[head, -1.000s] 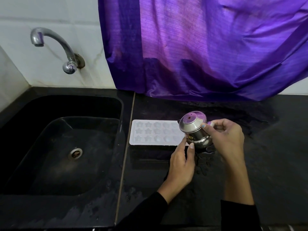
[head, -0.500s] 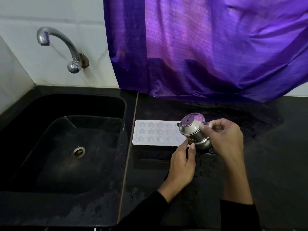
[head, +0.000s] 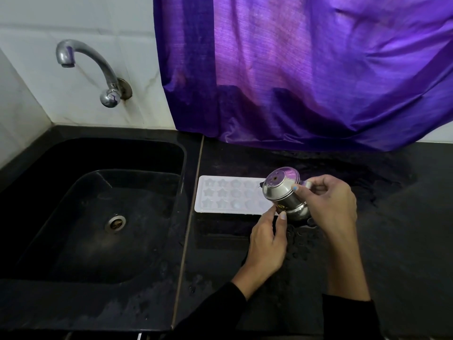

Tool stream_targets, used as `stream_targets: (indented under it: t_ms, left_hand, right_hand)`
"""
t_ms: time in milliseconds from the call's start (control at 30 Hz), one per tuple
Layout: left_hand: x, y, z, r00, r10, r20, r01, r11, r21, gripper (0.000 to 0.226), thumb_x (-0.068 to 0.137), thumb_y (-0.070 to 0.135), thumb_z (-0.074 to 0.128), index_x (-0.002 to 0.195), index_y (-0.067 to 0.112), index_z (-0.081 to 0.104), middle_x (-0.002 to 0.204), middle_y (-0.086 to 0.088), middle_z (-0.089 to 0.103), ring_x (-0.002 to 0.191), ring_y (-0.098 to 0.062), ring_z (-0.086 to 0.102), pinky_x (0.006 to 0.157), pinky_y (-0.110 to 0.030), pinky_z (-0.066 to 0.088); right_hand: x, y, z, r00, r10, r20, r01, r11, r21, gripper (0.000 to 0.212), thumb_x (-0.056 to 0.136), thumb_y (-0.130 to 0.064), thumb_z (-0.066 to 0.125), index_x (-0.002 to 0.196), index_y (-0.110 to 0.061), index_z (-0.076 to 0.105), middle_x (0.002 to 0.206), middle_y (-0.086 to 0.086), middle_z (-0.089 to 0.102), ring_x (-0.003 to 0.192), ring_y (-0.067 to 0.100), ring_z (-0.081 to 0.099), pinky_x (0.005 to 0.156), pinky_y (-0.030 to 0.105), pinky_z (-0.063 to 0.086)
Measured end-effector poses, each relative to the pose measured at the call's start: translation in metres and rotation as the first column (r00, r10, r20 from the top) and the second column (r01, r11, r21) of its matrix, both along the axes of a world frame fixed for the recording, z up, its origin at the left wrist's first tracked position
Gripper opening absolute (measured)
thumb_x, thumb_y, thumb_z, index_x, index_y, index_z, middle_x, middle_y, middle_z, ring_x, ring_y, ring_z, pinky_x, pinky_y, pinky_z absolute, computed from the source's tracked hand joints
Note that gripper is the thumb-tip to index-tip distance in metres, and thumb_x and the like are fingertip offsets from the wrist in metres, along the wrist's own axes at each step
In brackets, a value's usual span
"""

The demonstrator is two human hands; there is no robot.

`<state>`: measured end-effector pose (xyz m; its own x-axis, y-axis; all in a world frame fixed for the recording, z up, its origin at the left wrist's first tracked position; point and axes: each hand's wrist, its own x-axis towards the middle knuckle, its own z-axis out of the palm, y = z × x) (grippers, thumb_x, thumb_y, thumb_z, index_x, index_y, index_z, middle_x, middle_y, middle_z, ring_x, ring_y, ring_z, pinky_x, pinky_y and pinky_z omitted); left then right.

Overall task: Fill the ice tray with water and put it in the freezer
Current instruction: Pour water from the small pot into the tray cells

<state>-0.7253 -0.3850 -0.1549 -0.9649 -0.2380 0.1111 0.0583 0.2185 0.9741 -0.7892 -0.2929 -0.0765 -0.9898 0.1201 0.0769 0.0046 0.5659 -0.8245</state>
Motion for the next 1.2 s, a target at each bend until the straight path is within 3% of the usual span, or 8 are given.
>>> stream_targets:
  t_ms: [267,533,700,867,1000,1200]
  left_hand:
    - [0.002,0.001,-0.002,1.0,0.009,-0.01,-0.009,1.0,-0.013,0.031,0.102,0.034,0.036,0.12,0.025,0.059,0.092,0.016,0.06,0.089,0.001,0.056,0.076,-0.011,0.039]
    - [0.004,-0.002,0.002,0.998,0.033,-0.052,-0.033,0.999,-0.011,0.031,0.103,0.027,0.035,0.122,0.023,0.059,0.104,0.01,0.066,0.097,0.0,0.058,0.082,-0.012,0.042]
    - [0.006,-0.005,0.003,0.996,0.062,-0.061,-0.061,0.998,0.019,0.033,0.103,0.028,0.036,0.129,0.024,0.056,0.116,0.02,0.061,0.111,0.009,0.053,0.094,-0.01,0.039]
    - [0.005,-0.01,0.002,0.995,0.08,-0.058,-0.079,0.997,0.023,0.033,0.103,0.029,0.036,0.13,0.023,0.054,0.116,0.018,0.062,0.111,0.008,0.053,0.094,-0.014,0.041]
    - [0.006,-0.014,-0.001,0.995,0.091,-0.049,-0.09,0.996,0.011,0.036,0.102,0.033,0.035,0.13,0.022,0.055,0.116,0.011,0.065,0.109,0.002,0.056,0.094,-0.022,0.044]
    - [0.008,-0.018,0.001,0.995,0.096,-0.037,-0.096,0.995,0.008,0.035,0.102,0.034,0.035,0.129,0.026,0.056,0.112,0.011,0.066,0.106,0.001,0.057,0.092,-0.022,0.045]
  right_hand:
    - [0.004,0.002,0.001,1.0,-0.006,-0.003,0.005,1.0,-0.017,0.02,0.074,-0.038,0.078,0.074,-0.026,0.062,0.077,-0.008,0.068,0.076,0.02,0.068,0.07,0.049,0.058]
    - [0.007,0.002,0.004,1.0,-0.011,-0.004,0.01,0.996,-0.083,0.019,0.073,-0.038,0.078,0.074,-0.027,0.064,0.075,-0.006,0.07,0.076,0.019,0.069,0.07,0.052,0.058]
    - [0.008,-0.003,0.008,1.0,-0.016,0.001,0.016,0.993,-0.113,0.019,0.071,-0.039,0.078,0.073,-0.027,0.065,0.074,-0.006,0.07,0.075,0.019,0.069,0.07,0.053,0.058]
    - [0.009,-0.01,0.012,1.0,0.003,-0.006,-0.003,0.994,-0.109,0.017,0.073,-0.034,0.079,0.072,-0.025,0.064,0.074,-0.006,0.07,0.077,0.017,0.069,0.078,0.051,0.057]
    - [0.01,-0.016,0.013,1.0,0.008,-0.005,-0.008,0.997,-0.078,0.018,0.074,-0.036,0.078,0.072,-0.025,0.064,0.075,-0.008,0.07,0.078,0.017,0.067,0.075,0.05,0.057]
    - [0.011,-0.023,0.015,0.999,0.027,-0.018,-0.028,0.999,-0.044,0.018,0.075,-0.034,0.078,0.073,-0.025,0.063,0.077,-0.008,0.068,0.081,0.016,0.066,0.078,0.042,0.054]
